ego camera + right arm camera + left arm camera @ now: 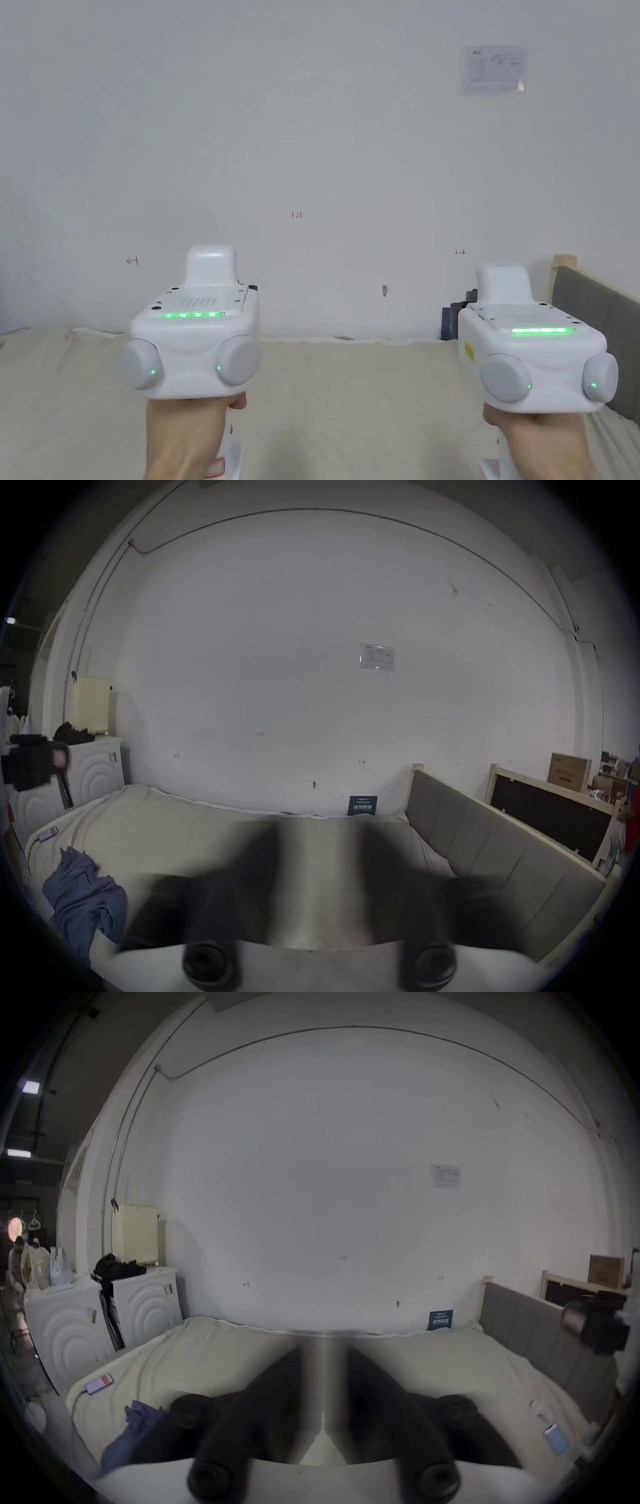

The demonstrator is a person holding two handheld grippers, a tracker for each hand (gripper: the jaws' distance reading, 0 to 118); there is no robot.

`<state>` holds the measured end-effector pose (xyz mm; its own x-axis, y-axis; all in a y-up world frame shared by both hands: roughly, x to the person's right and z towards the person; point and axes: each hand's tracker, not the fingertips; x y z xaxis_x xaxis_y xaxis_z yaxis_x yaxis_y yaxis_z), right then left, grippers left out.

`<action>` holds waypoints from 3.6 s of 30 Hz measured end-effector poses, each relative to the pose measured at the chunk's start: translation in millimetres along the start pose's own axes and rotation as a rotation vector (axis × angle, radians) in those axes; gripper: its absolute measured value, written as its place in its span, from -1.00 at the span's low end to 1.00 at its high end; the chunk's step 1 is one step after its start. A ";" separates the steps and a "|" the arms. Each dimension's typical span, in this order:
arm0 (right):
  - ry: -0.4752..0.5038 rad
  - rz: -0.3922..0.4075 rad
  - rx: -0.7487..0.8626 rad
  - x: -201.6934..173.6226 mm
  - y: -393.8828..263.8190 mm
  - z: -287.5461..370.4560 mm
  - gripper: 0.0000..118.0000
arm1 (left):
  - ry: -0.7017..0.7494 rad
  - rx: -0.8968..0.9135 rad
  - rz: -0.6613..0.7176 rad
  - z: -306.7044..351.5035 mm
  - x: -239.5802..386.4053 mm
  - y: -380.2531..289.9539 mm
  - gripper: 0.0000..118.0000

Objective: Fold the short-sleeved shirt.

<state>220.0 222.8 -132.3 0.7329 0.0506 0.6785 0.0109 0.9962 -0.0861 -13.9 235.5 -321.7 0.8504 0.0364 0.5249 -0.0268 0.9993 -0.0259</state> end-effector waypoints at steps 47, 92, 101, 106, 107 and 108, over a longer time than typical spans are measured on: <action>0.330 -0.014 -0.814 -119.5 -298.3 25.8 -1.00 | 0.200 -0.971 0.043 -57.6 -300.9 -322.9 -0.94; -0.012 -0.220 -0.677 85.0 -285.6 14.8 -1.00 | -0.414 -1.029 -0.174 -129.8 103.5 -263.0 0.78; 0.161 -0.194 -0.687 16.2 -270.5 30.1 -1.00 | -0.064 -1.102 -0.105 -3.9 -162.1 -279.1 -1.00; 0.190 -0.145 -0.714 -11.8 -271.2 32.0 -1.00 | -0.029 -1.099 0.079 3.4 -212.0 -287.4 -0.41; 0.196 -0.139 -0.718 -16.1 -270.6 33.1 -1.00 | -0.004 -1.104 0.030 8.2 -203.5 -287.5 0.50; 0.198 -0.135 -0.722 -18.6 -270.5 33.6 -1.00 | -0.014 -1.136 -0.021 8.4 -201.1 -297.0 0.99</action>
<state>180.6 -45.3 -97.2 0.8011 -0.1502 0.5793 0.5020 0.6958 -0.5137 -181.3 -68.6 -412.4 0.8388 0.0268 0.5439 0.4857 0.4145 -0.7696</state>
